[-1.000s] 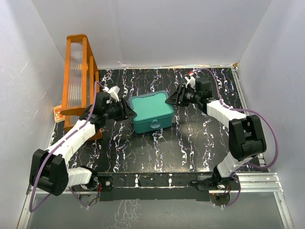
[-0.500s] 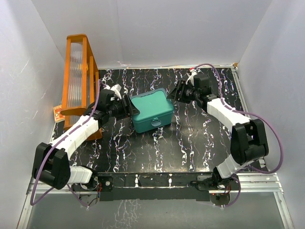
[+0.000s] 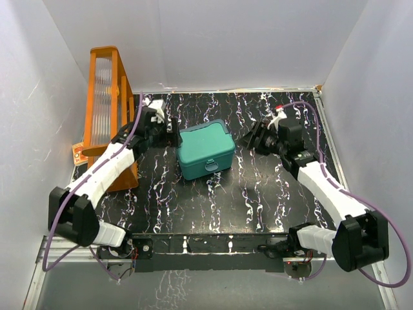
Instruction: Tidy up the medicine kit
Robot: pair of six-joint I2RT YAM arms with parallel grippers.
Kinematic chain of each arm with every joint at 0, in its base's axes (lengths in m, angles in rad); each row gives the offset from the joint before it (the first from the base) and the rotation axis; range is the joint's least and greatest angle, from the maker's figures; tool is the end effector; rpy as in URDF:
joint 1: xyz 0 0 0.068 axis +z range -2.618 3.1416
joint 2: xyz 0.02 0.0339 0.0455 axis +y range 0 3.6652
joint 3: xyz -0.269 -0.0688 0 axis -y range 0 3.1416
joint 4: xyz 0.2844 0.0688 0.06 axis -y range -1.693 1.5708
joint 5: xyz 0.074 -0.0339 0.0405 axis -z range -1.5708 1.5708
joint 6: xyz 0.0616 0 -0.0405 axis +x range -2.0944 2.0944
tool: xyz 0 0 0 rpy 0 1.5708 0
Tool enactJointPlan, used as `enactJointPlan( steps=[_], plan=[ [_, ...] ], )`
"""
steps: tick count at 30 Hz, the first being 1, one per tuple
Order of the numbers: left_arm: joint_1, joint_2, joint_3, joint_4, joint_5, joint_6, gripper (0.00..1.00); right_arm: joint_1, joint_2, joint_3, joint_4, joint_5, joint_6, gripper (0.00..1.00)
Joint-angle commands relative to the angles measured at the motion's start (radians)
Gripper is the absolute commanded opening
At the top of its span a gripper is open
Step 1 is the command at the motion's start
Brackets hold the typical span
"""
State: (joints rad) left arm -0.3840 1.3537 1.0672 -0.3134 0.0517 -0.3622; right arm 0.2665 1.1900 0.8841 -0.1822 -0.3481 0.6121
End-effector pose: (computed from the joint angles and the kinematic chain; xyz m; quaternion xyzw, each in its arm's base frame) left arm 0.3360 -0.1392 0.2769 0.0217 0.8840 -0.1913 0.4260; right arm 0.3088 0.1061 0.2729 0.0572 0.8468 0.3502 0.3962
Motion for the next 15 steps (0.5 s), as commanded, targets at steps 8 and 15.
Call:
enactJointPlan(
  steps=[8,15],
  plan=[
    [0.003,0.375,0.382,-0.019,0.205,0.304,0.99,-0.001,-0.226,-0.244,0.056,-0.14,0.142,0.69],
    [0.004,0.439,0.414,-0.025,0.39,0.293,0.99,0.0,-0.251,-0.327,0.154,-0.215,0.209,0.69]
  ],
)
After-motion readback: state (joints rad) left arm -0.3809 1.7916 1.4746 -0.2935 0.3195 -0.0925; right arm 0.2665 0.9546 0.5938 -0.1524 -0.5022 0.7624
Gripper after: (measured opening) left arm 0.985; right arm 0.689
